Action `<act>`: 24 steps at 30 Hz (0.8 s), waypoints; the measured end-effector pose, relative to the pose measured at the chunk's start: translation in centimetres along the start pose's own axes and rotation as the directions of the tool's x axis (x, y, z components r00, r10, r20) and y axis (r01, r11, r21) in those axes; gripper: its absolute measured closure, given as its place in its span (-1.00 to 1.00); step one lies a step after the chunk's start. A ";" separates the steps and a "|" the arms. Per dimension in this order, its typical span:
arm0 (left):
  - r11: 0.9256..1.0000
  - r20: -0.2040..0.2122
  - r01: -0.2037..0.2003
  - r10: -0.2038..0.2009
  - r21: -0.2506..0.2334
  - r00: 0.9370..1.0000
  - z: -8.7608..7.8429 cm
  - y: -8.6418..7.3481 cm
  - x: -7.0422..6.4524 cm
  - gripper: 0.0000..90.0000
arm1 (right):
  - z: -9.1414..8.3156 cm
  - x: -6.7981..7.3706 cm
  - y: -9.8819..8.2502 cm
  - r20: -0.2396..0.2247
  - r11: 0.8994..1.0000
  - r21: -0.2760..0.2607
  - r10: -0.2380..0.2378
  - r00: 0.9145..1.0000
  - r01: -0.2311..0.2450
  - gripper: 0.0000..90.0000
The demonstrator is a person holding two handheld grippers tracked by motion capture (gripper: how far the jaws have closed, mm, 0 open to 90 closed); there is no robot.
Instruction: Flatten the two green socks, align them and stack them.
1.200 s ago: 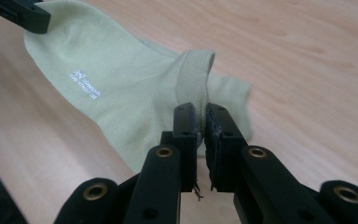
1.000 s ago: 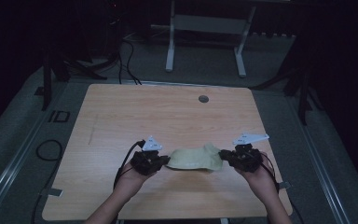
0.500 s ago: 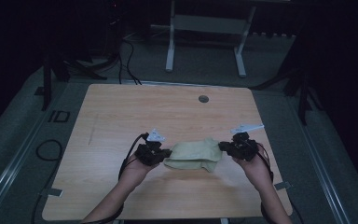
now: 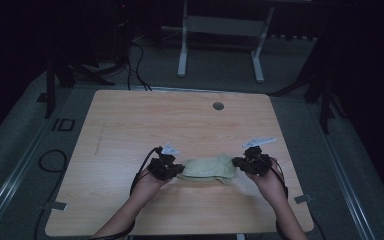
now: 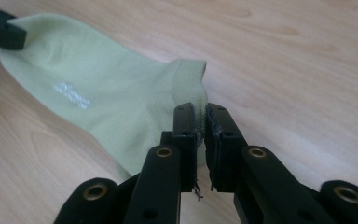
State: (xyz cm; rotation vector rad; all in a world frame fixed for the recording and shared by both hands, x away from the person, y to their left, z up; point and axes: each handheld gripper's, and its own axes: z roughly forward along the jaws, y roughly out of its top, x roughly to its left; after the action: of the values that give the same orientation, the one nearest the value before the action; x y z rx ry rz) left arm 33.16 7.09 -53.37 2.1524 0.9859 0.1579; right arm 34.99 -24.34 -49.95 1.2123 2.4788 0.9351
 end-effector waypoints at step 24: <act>0.999 -0.002 0.022 -0.022 0.026 1.000 0.7 -1.2 1.0 0.41 | 2.4 -0.8 -2.1 0.017 0.998 0.059 0.029 0.999 -0.030 0.67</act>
State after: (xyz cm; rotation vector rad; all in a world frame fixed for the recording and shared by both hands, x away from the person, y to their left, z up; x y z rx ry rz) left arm 33.35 7.89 -54.87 2.1650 1.0171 0.1370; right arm 35.28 -24.81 -53.19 1.2737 2.4993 0.8613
